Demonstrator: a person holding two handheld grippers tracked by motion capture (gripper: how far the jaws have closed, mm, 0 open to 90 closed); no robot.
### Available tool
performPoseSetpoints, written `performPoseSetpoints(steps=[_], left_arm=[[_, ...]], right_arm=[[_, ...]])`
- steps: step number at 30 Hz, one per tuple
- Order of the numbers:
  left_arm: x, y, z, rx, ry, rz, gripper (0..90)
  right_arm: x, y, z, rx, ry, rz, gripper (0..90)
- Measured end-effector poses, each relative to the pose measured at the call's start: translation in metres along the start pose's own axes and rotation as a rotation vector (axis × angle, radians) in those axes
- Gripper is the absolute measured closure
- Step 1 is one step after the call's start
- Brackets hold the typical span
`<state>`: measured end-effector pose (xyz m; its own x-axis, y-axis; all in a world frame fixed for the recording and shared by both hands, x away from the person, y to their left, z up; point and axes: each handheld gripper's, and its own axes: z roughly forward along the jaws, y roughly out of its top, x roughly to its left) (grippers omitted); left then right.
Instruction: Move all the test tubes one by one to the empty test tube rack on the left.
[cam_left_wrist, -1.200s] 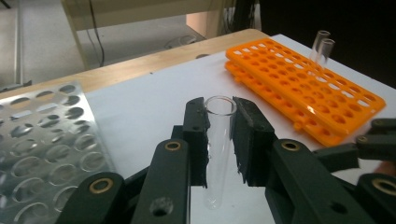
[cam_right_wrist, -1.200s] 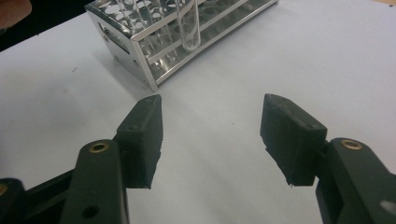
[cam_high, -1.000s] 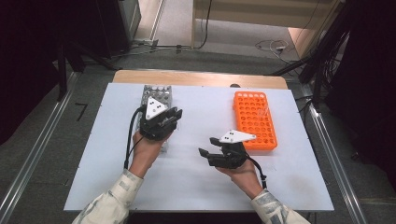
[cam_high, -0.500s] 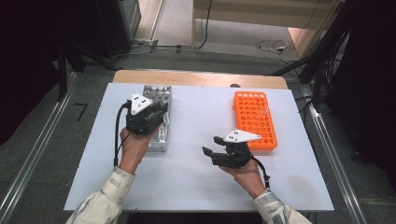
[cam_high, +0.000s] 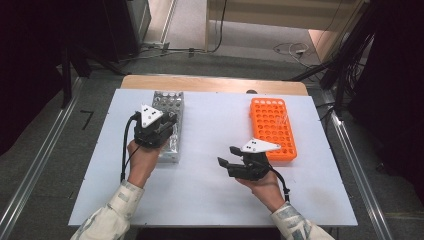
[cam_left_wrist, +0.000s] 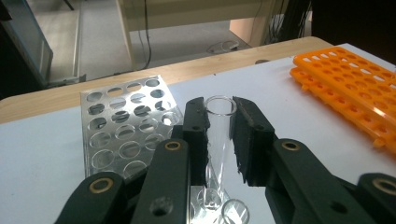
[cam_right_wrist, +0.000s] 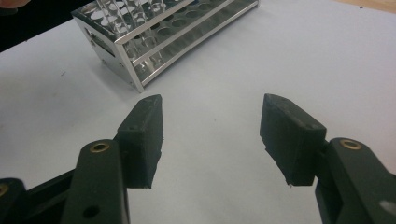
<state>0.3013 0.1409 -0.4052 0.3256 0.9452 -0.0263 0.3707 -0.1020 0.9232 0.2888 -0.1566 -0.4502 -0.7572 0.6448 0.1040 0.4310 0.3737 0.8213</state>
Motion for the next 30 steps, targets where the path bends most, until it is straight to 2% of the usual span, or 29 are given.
performPoseSetpoints(steps=[5,8,17,27,30], left_arm=[[0.000,-0.008,0.002,0.022,0.009,0.008,75.0],[0.001,-0.011,0.004,0.039,0.002,-0.001,74.9],[0.000,-0.015,0.008,0.089,-0.010,0.007,74.1],[-0.001,-0.014,0.006,0.078,-0.034,-0.012,71.7],[0.000,-0.013,0.004,0.070,-0.046,-0.025,67.5]], right_arm=[[0.001,0.000,0.000,0.002,0.000,0.001,38.1],[0.001,-0.001,0.000,0.002,0.000,-0.001,38.1],[0.001,-0.001,0.000,0.002,-0.001,0.000,38.0],[0.001,-0.001,-0.001,0.003,-0.002,-0.002,38.0],[-0.001,-0.001,-0.002,-0.002,-0.007,-0.002,38.1]])
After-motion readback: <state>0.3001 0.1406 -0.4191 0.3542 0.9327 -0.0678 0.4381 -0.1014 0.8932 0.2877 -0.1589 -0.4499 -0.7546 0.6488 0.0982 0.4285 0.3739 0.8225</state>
